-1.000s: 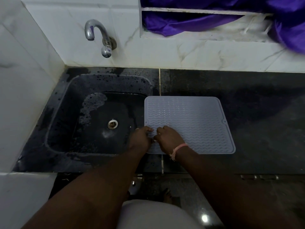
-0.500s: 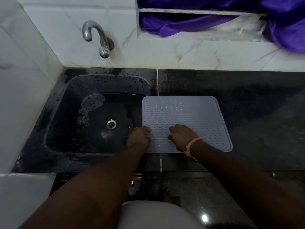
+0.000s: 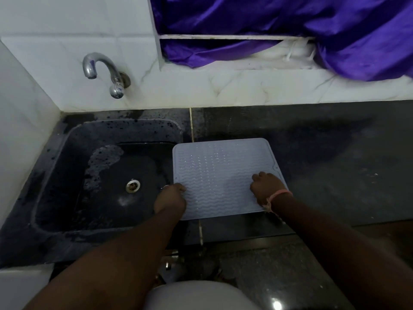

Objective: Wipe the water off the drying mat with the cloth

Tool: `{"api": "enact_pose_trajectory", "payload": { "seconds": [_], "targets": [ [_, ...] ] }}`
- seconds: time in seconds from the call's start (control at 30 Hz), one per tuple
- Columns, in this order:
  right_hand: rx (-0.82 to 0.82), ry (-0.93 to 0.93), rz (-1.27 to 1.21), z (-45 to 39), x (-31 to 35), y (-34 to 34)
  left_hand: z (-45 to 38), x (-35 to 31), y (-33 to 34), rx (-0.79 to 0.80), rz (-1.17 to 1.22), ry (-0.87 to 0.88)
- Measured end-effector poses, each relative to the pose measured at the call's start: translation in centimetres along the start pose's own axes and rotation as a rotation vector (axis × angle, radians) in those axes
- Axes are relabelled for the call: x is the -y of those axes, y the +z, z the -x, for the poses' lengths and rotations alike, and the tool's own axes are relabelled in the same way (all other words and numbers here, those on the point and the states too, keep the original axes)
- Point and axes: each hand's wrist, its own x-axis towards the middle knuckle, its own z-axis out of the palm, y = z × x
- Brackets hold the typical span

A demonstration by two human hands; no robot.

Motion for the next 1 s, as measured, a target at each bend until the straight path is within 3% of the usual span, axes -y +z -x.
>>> {"api": "enact_pose_trajectory", "payload": {
  "seconds": [0.13, 0.33, 0.53, 0.8, 1.0],
  "targets": [
    [0.078, 0.286, -0.177, 1.1, -3.8, 0.4, 0.3, -0.8, -0.3, 0.009, -0.084, -0.008],
    [-0.097, 0.615, -0.65, 1.6, -4.2, 0.7, 1.2, -2.4, 0.1, -0.076, -0.088, 0.038],
    [-0.169, 0.59, -0.972, -0.2, 1.0, 0.0, 1.1, -3.9, 0.6, -0.02, -0.161, 0.096],
    [-0.158, 0.621, -0.81, -2.5, 5.3, -0.6, 1.1, -4.1, 0.4, -0.026, -0.189, 0.069],
    [-0.163, 0.707, -0.917, -2.8, 7.5, -0.3, 1.1, -3.9, 0.4, -0.058, -0.248, 0.078]
  ]
}}
